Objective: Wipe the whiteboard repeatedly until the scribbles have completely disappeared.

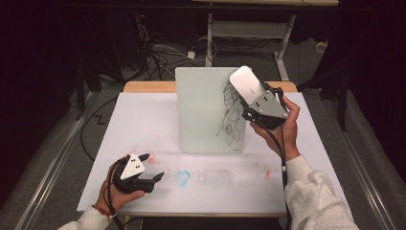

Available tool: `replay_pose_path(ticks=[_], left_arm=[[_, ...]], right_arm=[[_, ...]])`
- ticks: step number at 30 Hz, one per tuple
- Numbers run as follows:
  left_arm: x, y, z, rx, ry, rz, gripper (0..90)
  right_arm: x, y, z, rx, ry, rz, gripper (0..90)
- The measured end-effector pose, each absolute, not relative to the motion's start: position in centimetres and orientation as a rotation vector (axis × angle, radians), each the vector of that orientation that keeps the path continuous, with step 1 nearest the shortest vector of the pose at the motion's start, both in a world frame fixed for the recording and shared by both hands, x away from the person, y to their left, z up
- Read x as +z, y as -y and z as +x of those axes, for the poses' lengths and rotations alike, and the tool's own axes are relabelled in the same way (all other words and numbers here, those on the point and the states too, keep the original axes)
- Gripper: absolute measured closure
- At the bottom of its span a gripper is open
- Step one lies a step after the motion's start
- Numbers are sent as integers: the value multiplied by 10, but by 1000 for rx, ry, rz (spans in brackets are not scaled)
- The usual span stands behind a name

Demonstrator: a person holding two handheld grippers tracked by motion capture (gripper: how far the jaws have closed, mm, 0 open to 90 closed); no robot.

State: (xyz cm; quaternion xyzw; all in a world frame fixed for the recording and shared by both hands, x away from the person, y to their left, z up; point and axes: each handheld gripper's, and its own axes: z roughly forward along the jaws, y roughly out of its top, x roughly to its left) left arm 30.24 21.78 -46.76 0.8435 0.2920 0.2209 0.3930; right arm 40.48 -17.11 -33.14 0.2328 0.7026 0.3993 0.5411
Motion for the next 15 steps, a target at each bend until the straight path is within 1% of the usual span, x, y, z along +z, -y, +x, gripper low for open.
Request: replay_pose_path(ticks=[6, 12, 15], left_arm=[[-468, -217, 302, 554, -740, 2137, 197], [-468, -217, 303, 554, -750, 2137, 203], [-467, -216, 302, 560, -739, 2140, 204]], right_arm=[[-344, 166, 410, 953, -1693, 560, 309], [-365, 157, 409, 935, -1692, 538, 309], [-367, 153, 407, 914, -1708, 509, 309]])
